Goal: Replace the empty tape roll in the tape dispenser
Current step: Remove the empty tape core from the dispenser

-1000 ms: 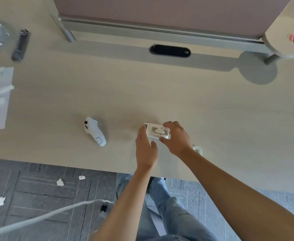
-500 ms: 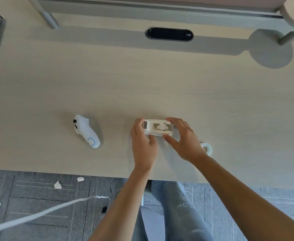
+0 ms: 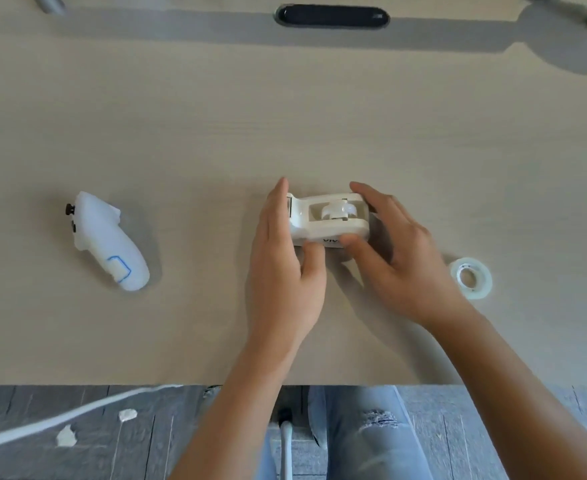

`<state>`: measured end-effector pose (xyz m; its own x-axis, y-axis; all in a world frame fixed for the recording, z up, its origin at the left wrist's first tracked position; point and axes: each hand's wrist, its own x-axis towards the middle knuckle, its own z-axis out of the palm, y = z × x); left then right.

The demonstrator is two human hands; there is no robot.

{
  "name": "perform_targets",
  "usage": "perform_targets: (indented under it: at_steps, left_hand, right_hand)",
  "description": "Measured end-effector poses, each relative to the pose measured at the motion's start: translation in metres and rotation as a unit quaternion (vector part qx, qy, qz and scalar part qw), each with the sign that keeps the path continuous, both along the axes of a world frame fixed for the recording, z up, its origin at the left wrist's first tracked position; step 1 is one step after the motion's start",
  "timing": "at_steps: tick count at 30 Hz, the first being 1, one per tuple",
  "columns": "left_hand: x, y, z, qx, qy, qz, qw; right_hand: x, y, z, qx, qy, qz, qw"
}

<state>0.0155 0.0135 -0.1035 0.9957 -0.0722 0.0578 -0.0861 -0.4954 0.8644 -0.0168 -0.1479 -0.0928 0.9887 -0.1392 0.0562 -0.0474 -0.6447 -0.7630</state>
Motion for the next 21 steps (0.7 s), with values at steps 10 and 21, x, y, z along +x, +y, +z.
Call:
perform_targets:
  at_steps: [10,21]
  left_hand:
    - [-0.029,0.024,-0.018,0.021,-0.065,-0.079,0.995]
    - [-0.069,0.037,-0.012,0.077,-0.143,-0.101,0.982]
  right_hand:
    - [-0.041,0.008,-0.019,-0.034,-0.054,0.004,0.998]
    - [-0.072,0.014,-0.009,0.068,-0.124,-0.046,0.989]
